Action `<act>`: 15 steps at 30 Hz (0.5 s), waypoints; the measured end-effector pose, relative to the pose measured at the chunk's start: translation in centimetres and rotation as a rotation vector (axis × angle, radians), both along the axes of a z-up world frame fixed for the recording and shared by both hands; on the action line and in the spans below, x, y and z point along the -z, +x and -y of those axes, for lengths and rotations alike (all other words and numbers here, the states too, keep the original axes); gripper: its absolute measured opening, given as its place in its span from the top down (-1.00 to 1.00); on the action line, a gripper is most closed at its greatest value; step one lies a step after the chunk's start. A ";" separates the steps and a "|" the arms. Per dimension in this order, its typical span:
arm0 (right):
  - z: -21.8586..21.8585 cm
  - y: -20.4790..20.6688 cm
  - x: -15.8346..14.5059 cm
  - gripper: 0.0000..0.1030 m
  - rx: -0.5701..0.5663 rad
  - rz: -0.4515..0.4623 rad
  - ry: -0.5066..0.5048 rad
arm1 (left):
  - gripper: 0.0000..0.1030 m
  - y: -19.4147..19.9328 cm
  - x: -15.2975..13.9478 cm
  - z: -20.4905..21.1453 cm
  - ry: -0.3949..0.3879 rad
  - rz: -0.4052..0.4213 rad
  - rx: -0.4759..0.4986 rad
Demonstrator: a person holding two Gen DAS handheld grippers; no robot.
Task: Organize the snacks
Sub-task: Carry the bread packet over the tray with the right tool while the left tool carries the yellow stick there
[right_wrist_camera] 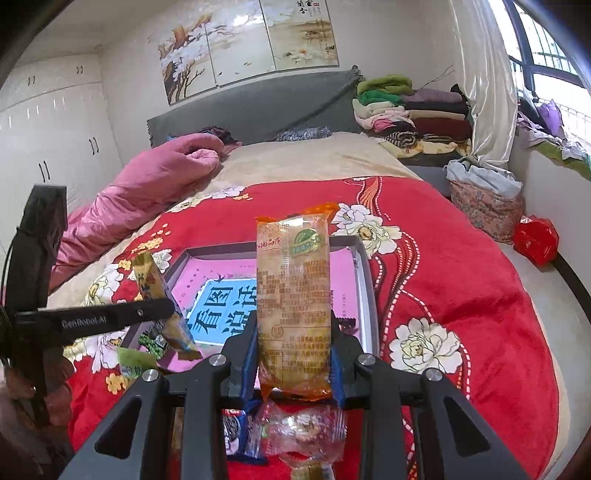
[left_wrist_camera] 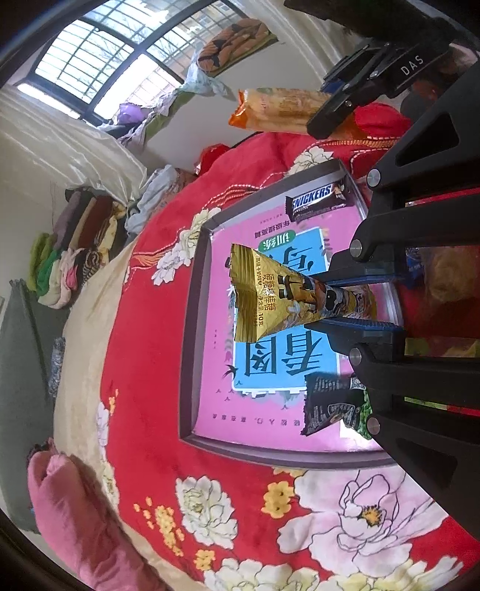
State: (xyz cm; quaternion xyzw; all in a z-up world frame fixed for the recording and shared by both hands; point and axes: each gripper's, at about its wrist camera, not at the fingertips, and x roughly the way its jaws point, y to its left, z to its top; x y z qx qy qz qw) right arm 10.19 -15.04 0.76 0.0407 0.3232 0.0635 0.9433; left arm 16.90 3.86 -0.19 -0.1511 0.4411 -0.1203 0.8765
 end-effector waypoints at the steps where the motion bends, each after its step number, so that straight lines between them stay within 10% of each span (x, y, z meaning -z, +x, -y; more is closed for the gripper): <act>1: 0.0 0.2 0.0 0.37 0.000 -0.001 0.001 | 0.71 0.1 0.1 0.0 -0.003 -0.003 0.002; 15: -1.1 2.6 1.0 0.37 -0.013 -0.039 -0.011 | 0.71 1.0 2.1 0.2 -0.013 -0.065 0.027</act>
